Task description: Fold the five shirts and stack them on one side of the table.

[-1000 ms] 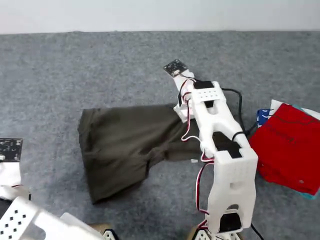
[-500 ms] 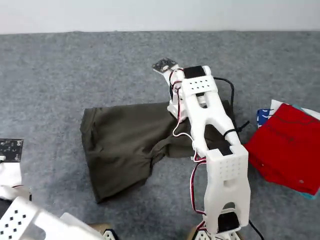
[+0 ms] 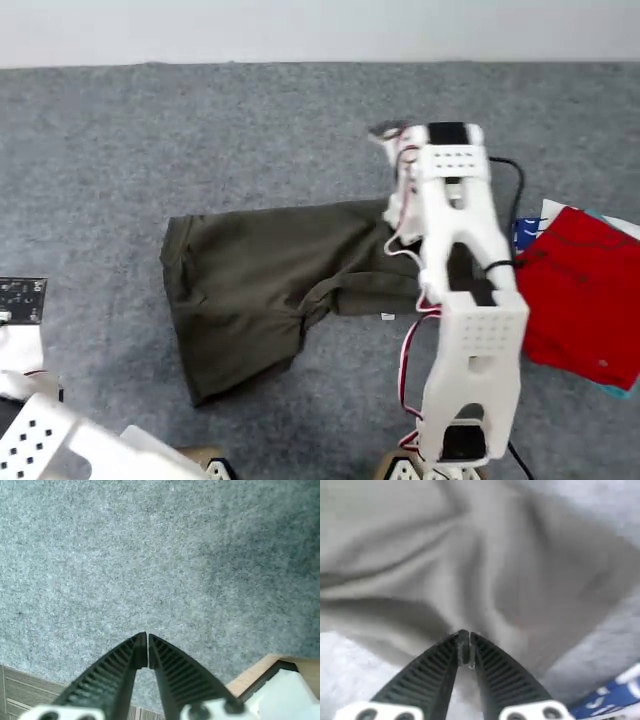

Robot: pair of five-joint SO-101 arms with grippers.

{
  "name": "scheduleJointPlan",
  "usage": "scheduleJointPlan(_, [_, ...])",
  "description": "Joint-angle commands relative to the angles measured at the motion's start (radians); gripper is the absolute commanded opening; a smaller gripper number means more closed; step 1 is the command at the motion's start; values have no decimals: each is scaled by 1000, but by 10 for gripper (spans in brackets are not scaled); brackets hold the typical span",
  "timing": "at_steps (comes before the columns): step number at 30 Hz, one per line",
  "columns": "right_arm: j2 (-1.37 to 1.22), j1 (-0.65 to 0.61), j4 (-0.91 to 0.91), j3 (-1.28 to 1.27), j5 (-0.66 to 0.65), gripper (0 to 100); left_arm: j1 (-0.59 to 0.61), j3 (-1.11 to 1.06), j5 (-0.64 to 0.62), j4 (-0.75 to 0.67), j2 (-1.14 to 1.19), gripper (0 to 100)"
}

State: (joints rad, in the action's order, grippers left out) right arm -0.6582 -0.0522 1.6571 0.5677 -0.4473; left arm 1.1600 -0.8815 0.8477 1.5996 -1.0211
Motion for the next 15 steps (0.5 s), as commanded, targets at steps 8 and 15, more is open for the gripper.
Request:
scheduleJointPlan(8, [-196,102,-371,52,-189,9,-5,47,3,-5,-15,14])
scheduleJointPlan(15, [-202,70,-414,138,-193,9,-5,41,5,-38,-15,14])
